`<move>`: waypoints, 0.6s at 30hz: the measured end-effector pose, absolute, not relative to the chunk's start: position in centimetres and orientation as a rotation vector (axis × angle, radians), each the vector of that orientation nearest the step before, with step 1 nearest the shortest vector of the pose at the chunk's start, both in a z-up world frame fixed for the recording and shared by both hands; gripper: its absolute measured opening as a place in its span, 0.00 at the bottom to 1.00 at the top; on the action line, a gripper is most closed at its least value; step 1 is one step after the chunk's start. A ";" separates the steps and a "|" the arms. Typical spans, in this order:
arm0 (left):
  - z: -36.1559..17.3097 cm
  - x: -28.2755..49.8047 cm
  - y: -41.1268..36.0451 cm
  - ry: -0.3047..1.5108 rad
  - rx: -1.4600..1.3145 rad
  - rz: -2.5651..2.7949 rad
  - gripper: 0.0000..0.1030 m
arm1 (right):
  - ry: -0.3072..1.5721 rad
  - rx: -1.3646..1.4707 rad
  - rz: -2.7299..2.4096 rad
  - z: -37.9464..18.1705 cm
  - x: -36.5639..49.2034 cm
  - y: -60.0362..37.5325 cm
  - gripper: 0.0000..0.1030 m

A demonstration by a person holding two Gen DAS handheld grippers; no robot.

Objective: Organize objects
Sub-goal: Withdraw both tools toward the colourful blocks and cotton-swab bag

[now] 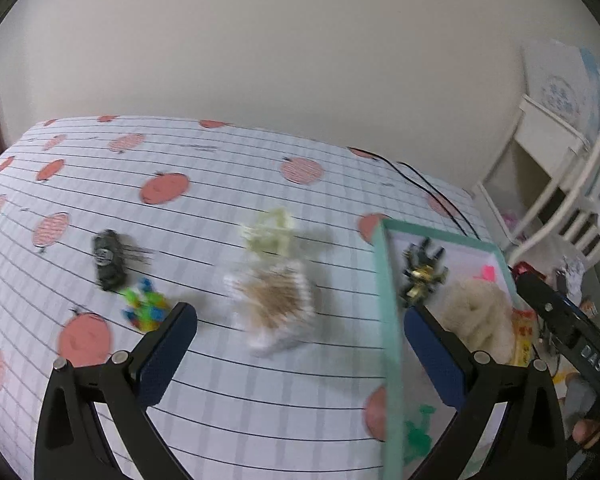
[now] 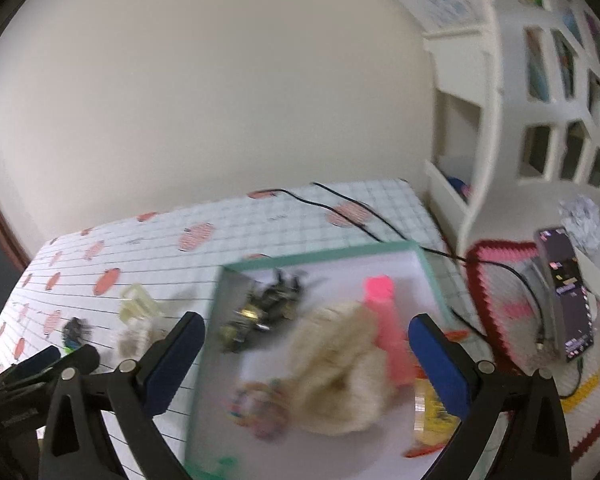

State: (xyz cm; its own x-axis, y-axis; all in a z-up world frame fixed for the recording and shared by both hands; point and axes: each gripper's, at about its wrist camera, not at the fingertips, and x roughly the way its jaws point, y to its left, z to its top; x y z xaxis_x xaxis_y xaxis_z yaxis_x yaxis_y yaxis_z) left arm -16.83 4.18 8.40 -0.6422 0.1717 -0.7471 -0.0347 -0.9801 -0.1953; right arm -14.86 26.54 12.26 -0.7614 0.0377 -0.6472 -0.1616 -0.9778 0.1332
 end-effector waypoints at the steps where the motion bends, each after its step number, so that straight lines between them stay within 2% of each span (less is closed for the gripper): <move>1: 8.5 -16.9 3.5 -0.254 -1.286 2.751 1.00 | 0.273 -1.039 2.858 12.4 -15.0 25.7 1.00; 8: 7.7 -17.8 -3.1 -0.436 -1.409 2.808 1.00 | 0.165 -1.102 2.964 12.4 -16.3 18.5 1.00; 18: 5.4 -18.7 -7.2 -0.500 -1.503 2.810 1.00 | 0.021 -1.279 2.980 9.3 -18.0 11.6 1.00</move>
State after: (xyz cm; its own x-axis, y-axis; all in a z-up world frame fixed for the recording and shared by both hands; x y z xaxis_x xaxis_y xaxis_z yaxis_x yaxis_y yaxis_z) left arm -18.71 -7.17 5.39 -0.5630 0.0712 -0.8234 0.2170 -0.9486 -0.2304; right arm -18.05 11.55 9.30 -0.6847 -0.0978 -0.7222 0.0875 -0.9948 0.0518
